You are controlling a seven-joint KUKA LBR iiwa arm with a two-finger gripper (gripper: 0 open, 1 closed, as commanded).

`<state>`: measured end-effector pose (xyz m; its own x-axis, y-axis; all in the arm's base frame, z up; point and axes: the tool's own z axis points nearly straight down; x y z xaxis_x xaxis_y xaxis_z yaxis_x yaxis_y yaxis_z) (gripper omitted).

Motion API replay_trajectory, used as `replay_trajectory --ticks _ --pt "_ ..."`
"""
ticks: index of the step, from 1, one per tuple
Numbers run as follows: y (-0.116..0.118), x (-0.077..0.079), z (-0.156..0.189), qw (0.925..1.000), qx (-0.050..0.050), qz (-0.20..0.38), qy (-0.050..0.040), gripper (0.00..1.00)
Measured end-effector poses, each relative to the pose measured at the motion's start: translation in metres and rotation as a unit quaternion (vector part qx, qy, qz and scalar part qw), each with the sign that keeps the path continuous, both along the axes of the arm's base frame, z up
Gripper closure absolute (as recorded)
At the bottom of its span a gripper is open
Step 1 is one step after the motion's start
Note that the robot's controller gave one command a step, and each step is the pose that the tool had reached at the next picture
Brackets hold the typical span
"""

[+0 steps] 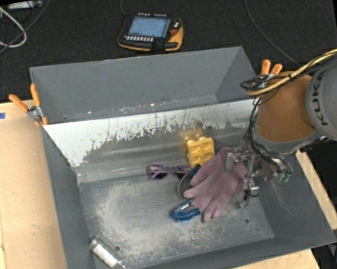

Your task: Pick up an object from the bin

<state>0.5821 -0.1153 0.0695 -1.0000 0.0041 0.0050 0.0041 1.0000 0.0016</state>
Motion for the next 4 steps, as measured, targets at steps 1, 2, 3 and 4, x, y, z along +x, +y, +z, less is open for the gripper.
replay_trajectory --ticks 1,2,3,4 --pt "0.0 0.0 0.0 1.0 0.0 0.0 -0.001 1.0" --pt "0.0 0.0 0.0 1.0 0.0 0.001 -0.001 1.0" --pt "-0.005 0.012 0.082 1.0 -0.001 0.007 -0.0051 1.0" --pt "0.01 -0.011 0.12 1.0 0.001 0.0 0.0026 1.0"
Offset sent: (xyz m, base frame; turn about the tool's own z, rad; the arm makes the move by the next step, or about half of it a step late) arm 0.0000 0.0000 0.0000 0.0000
